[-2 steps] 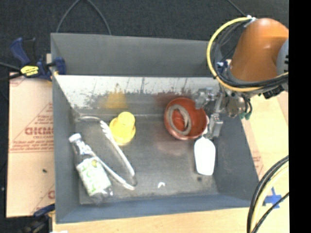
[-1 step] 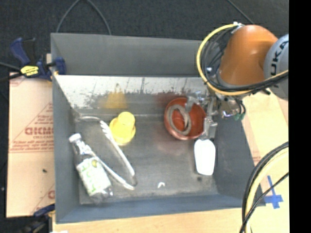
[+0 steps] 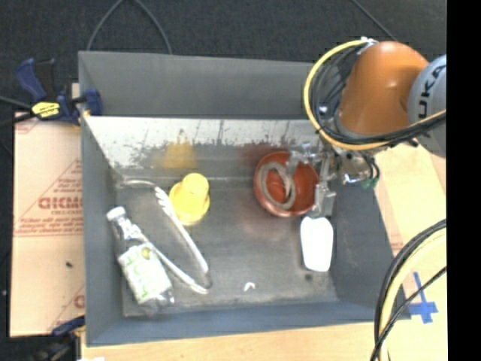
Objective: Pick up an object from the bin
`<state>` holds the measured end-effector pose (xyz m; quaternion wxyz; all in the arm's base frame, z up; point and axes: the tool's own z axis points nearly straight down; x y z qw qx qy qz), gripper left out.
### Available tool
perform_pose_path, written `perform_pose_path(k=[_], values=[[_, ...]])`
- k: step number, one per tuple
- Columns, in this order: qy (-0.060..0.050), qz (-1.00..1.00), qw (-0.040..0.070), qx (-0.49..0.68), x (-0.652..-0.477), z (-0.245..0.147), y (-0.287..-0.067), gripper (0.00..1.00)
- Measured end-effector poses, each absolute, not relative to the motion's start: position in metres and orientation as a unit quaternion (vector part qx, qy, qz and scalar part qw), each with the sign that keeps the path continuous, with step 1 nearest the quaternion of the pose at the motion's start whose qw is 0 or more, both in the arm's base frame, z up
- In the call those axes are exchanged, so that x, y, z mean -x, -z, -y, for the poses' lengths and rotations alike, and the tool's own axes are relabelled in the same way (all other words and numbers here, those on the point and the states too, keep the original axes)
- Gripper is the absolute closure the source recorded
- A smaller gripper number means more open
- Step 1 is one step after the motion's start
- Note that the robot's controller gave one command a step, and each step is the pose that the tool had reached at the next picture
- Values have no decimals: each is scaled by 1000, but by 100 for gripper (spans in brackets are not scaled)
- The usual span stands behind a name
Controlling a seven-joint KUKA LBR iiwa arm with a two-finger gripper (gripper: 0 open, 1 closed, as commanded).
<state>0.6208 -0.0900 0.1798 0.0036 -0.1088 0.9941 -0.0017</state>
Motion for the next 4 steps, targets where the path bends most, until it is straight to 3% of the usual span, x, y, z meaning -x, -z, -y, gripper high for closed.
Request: perform_pose_path(k=[1, 2, 3, 4], values=[[2, -990, 5, 140, -609, 79, -113, 100], [2, -990, 5, 140, -609, 79, -112, 100], [3, -989, 8, 147, -605, 73, -80, 100], [3, -990, 1, 139, -634, 75, -74, 100]])
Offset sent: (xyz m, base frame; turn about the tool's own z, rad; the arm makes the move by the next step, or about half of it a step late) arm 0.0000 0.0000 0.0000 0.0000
